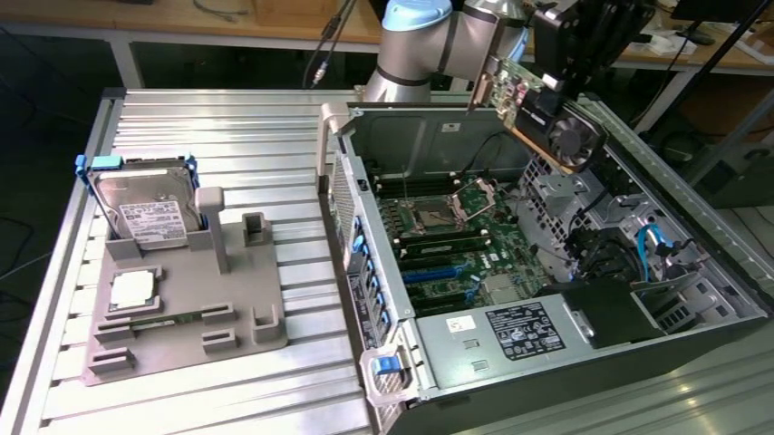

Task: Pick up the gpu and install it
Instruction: 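Pick up the gpu and move the gpu toward the slot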

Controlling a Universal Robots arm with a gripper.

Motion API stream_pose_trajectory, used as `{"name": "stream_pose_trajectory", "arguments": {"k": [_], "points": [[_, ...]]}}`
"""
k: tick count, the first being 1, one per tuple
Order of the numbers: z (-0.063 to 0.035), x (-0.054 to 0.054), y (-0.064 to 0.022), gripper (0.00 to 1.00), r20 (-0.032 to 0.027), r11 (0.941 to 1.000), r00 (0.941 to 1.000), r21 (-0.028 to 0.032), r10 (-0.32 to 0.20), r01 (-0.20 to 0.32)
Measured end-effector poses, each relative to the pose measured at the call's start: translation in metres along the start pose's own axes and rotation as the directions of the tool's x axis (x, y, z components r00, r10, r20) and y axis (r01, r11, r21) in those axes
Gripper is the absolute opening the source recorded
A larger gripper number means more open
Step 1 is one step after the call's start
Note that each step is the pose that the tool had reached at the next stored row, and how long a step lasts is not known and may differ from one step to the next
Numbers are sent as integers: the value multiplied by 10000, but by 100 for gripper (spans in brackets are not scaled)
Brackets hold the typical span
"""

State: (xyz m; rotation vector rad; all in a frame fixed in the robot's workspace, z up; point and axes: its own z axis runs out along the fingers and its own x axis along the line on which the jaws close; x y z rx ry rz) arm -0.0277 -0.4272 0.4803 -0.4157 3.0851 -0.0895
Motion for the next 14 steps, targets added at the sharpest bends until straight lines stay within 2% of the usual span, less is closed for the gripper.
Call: {"name": "stream_pose_trajectory", "arguments": {"k": [4,8,14], "points": [[14,0,1,27,-39,9979,9979,13,651,-651],[27,0,2,27,-78,9913,9912,31,1318,-1318],[50,1,4,27,-132,9738,9738,60,2272,-2271]]}}
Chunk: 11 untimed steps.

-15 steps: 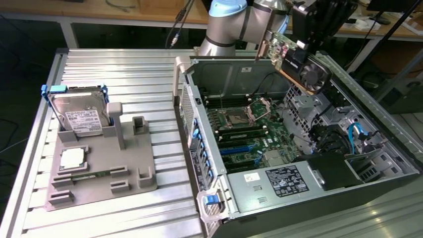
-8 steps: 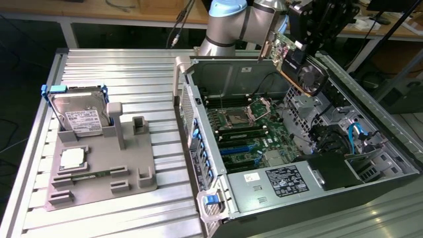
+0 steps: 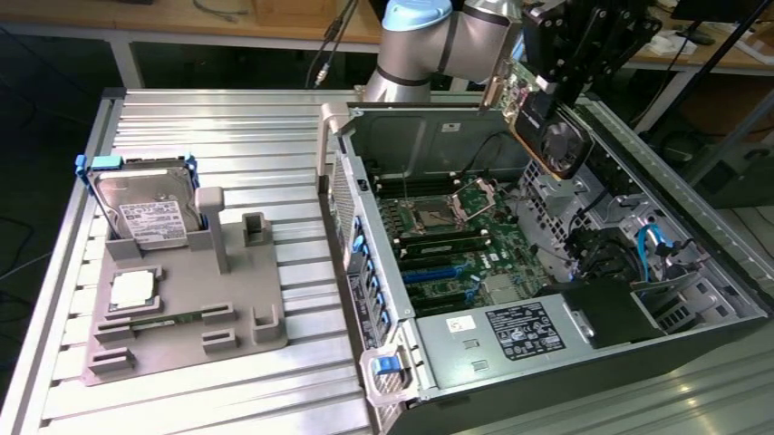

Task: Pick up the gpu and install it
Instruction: 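Pick up the gpu and move the gpu toward the slot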

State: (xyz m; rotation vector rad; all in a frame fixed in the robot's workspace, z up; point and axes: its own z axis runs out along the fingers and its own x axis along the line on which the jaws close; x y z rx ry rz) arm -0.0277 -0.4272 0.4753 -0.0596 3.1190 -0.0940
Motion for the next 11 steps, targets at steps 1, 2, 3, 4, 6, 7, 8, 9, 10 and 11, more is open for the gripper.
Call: {"name": "stream_pose_trajectory", "arguments": {"k": [1,2,3,4,6,7,8,9,10,11], "points": [[2,-1,6,27,-5,10000,10000,4,52,-52],[4,-1,14,27,-7,10000,10000,2,88,-88],[7,-1,25,27,-7,9999,9999,2,113,-113],[8,-1,41,27,-9,9999,9999,2,129,-129],[11,-3,89,27,-11,9999,9999,2,160,-160],[12,-4,117,27,-13,9999,9999,4,171,-171],[14,-5,141,27,-13,9998,9998,4,181,-181],[17,-5,158,27,-13,9998,9998,2,188,-188],[16,-5,157,27,-13,9998,9998,-10,187,-187],[16,-5,157,27,-13,9998,9998,-27,188,-188]]}}
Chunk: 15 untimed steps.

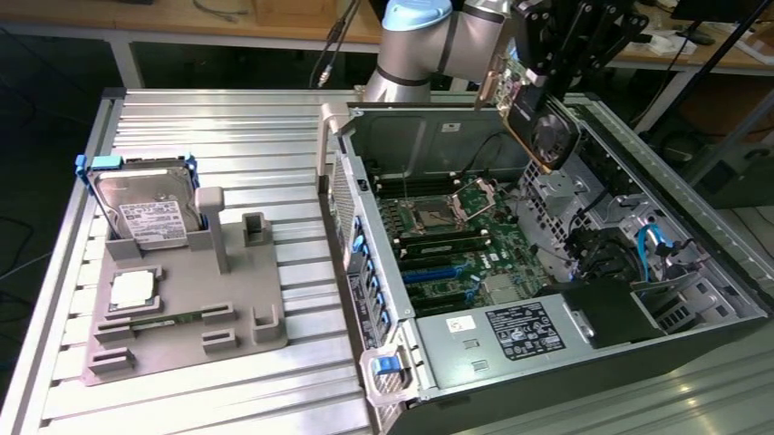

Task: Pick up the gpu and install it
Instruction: 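Pick up the gpu and move the gpu toward the slot, then insert the gpu into the slot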

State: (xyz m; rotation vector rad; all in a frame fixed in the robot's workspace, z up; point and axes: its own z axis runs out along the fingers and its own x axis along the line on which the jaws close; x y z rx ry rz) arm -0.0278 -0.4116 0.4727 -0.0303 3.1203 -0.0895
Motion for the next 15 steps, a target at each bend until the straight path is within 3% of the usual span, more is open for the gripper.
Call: {"name": "stream_pose_trajectory", "arguments": {"k": [8,12,15], "points": [[0,0,1,27,2,9999,10000,-142,3,-3],[0,0,0,27,5,9997,10000,-256,5,-5],[2,-3,1,27,36,9982,9987,-303,-518,519]]}}
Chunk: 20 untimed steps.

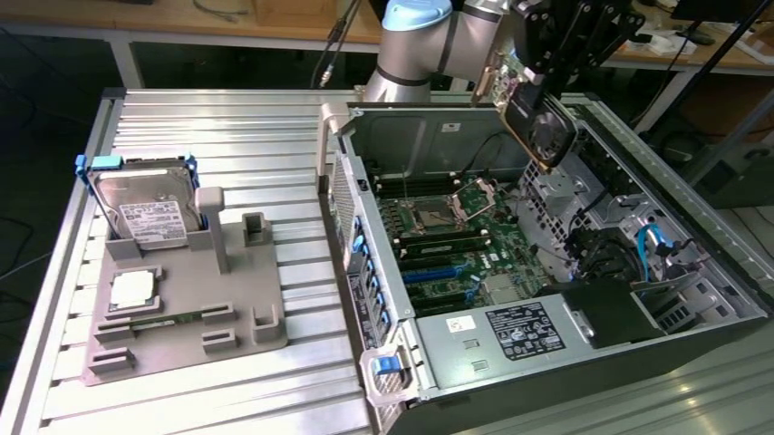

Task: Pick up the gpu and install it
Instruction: 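Insert the gpu into the slot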

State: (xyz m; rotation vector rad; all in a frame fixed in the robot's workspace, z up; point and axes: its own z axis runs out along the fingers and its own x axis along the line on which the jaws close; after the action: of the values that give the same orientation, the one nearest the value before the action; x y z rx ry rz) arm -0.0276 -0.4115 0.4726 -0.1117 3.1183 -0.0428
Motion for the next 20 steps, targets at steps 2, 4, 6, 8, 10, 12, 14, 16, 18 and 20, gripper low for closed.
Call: {"name": "stream_pose_trajectory", "arguments": {"k": [2,4,6,8,10,12,14,16,18,20], "points": [[1,0,-1,27,11,9992,9992,-7,-402,402],[1,0,0,27,24,9966,9966,-14,-821,821],[2,0,-1,27,35,9932,9932,-26,-1160,1160],[4,0,0,27,47,9890,9890,-40,-1480,1480],[7,0,0,27,63,9796,9796,-47,-2009,2009],[27,0,2,27,78,9702,9702,-59,-2422,2423],[46,0,5,27,87,9664,9664,-66,-2570,2570],[58,0,7,27,94,9623,9623,-77,-2717,2718],[69,1,7,27,103,9566,9566,-89,-2912,2913],[71,1,7,27,114,9524,9524,-106,-3045,3046]]}}
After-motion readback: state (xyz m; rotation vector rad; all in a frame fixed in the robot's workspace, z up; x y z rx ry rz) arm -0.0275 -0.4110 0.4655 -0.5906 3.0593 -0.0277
